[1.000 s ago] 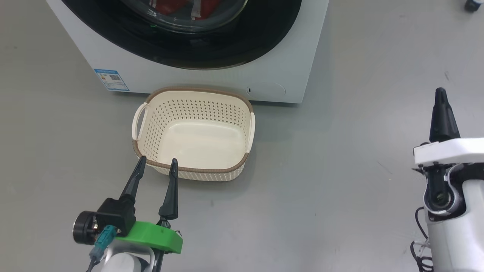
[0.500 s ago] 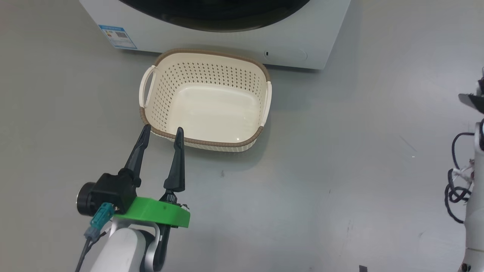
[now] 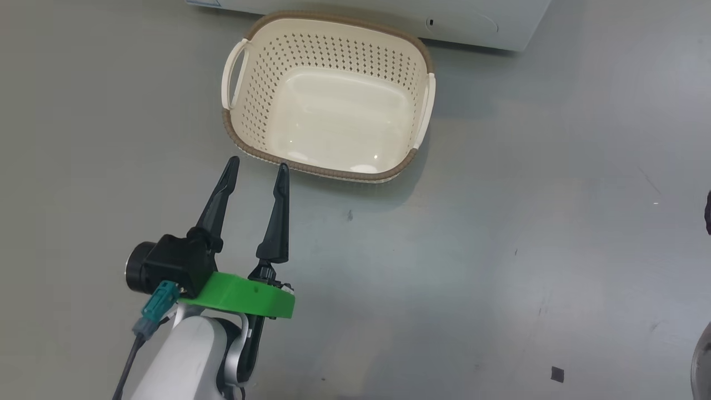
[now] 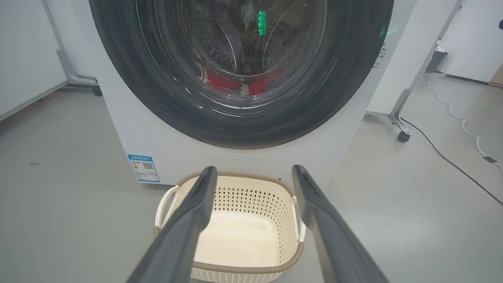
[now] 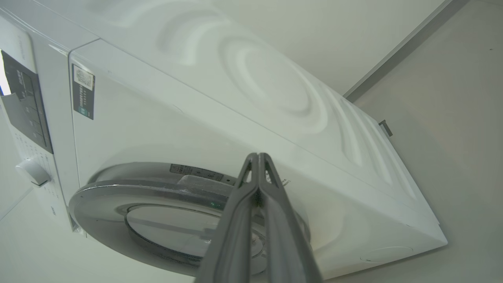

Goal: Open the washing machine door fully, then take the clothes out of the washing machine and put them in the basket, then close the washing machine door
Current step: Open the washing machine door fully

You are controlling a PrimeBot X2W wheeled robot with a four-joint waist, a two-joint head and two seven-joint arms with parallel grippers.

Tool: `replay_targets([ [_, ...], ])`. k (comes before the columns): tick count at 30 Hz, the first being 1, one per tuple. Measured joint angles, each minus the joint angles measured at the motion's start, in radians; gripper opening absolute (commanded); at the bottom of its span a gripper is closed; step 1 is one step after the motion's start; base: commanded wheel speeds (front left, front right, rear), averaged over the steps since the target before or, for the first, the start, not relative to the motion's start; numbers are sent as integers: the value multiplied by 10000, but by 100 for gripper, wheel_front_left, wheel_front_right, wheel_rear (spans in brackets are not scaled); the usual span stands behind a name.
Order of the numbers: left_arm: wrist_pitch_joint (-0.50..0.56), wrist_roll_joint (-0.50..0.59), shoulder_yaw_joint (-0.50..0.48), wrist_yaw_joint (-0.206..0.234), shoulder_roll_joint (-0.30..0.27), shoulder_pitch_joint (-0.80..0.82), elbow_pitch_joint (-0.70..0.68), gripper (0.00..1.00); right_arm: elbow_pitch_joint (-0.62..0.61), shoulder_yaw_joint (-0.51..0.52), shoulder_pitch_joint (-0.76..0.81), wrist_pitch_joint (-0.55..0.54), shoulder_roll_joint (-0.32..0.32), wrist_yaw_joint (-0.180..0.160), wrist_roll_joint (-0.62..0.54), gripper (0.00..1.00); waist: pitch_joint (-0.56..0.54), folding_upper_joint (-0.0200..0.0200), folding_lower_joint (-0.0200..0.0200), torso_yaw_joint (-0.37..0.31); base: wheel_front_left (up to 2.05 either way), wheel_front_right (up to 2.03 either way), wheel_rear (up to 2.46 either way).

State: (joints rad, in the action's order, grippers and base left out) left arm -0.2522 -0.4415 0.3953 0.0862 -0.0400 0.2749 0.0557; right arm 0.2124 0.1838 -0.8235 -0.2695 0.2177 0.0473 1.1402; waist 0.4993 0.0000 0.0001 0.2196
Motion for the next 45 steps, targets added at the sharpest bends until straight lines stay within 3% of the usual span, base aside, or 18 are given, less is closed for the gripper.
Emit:
replay_targets([
  [11,0,-276,397,82,21,391,-65,100,612,-236,-1641,-1227,-428,-675,1179,0,677,0,0,506,0,0,0],
  [21,0,-621,794,100,35,604,-313,100,1252,40,-2670,-1592,-297,-1206,1563,0,1047,0,0,945,0,0,0],
  [31,0,-715,903,146,56,612,-274,100,1942,366,-3774,-1996,-150,-1473,2088,0,1348,0,-1,1378,0,0,0],
  [45,0,-874,993,224,69,623,-247,100,2771,192,-4639,-2360,-134,-1484,2226,0,1479,0,-1,1691,0,0,0],
])
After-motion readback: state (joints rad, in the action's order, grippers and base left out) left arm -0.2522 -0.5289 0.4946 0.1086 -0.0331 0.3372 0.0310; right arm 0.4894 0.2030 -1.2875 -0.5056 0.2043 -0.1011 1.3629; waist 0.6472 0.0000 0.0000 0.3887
